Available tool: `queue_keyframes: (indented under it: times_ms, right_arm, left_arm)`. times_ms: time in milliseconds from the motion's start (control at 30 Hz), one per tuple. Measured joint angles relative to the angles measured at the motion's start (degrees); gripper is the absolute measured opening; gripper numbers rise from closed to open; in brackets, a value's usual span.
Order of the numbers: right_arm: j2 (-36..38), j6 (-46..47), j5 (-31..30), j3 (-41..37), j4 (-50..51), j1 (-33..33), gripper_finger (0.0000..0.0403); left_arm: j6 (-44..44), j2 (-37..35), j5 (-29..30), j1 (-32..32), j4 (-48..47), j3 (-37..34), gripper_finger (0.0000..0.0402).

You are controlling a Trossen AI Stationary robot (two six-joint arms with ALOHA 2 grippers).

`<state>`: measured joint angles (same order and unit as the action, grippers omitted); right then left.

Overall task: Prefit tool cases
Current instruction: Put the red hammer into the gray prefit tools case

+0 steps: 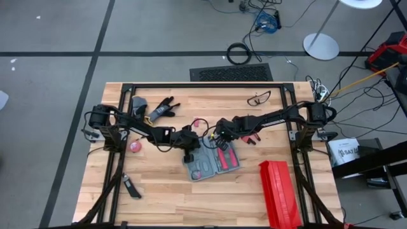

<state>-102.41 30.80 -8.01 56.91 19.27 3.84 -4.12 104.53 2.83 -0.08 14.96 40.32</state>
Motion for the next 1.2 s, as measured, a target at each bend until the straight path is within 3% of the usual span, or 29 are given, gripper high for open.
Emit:
queue_keyframes:
  times_ms: [367, 833, 1000, 1133, 1200]
  right_arm:
    - [0.83, -0.12, 2.74, 0.15, -2.38, -0.33, 0.0]
    - [4.81, -1.61, 6.54, 0.33, 2.68, -2.8, 0.0]
    - [4.81, -2.85, 11.41, 0.35, 4.08, -3.99, 0.0]
    - [4.81, -3.0, 13.25, 0.35, -4.43, -5.19, 0.0]
    - [4.77, -3.19, 11.21, 0.77, -20.36, -5.46, 0.0]
  left_arm:
    - [0.04, -0.11, -0.55, -0.04, -0.31, -0.02, 0.0]
    - [0.11, -0.13, -0.19, -0.11, -0.37, 0.0, 0.0]
    - [0.09, -0.15, 2.78, 0.22, -0.38, 0.02, 0.0]
    - [0.11, -0.15, 6.22, 0.49, -0.44, 0.0, 0.0]
    - [0.23, -0.06, 6.27, 0.7, -0.1, 0.02, 0.0]
